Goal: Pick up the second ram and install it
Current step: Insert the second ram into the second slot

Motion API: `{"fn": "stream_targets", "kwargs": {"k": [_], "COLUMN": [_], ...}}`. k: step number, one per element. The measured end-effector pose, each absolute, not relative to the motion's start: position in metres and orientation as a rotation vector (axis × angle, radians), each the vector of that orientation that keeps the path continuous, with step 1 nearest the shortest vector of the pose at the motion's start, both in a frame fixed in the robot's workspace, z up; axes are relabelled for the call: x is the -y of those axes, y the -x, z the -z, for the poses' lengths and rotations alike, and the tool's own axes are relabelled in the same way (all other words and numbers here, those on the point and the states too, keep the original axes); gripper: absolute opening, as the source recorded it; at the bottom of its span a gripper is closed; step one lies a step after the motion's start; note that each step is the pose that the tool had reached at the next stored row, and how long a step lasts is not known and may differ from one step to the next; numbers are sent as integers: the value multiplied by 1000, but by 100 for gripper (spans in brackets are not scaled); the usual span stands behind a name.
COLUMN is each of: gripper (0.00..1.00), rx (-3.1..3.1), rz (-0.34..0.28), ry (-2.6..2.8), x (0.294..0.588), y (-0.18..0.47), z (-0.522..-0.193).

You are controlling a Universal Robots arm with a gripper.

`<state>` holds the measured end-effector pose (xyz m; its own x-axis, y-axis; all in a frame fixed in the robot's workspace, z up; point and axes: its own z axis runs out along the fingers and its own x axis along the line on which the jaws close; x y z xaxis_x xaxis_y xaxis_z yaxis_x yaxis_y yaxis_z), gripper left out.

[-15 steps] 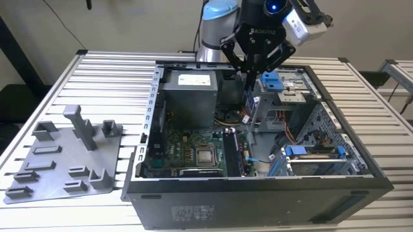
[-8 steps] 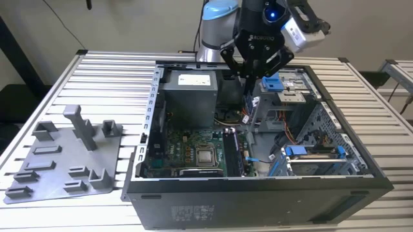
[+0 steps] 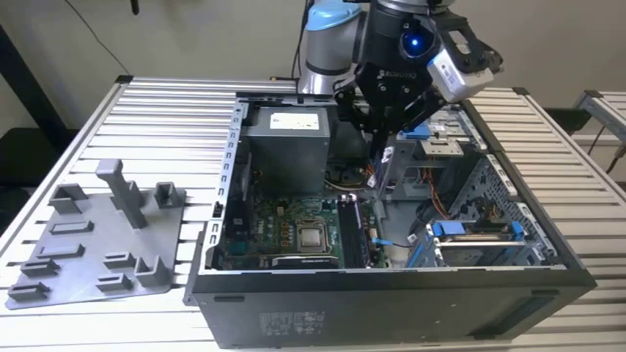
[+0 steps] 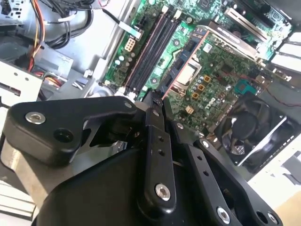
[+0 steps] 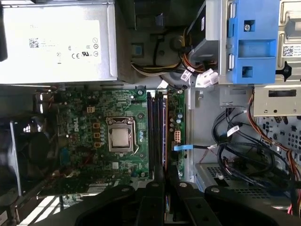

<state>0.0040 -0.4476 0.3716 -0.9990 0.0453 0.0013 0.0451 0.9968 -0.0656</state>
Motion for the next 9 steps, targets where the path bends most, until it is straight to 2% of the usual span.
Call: {"fn": "stream_targets", "kwargs": {"k": [9], "gripper": [14], "rx": [3136], "rz": [-101], "ry": [71], "x": [447], "y": [-4], "z": [-356]}}
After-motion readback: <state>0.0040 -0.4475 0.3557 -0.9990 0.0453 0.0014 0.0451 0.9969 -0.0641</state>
